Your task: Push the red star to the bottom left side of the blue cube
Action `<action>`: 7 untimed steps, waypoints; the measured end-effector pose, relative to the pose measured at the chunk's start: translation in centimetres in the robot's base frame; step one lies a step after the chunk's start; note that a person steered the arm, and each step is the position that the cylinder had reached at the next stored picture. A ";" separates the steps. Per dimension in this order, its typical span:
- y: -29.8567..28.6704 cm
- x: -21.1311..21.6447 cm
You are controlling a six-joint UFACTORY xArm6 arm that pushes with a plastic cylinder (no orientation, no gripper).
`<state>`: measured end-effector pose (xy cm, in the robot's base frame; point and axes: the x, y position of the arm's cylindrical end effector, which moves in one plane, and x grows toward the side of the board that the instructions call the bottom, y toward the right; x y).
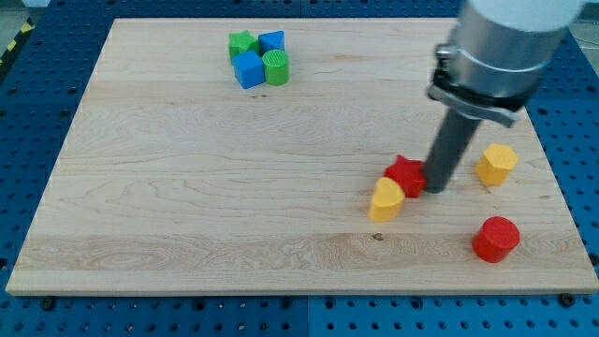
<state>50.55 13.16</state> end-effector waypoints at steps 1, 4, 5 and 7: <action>-2.2 0.0; -3.4 2.9; -8.6 -0.7; -10.0 -2.8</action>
<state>47.79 3.19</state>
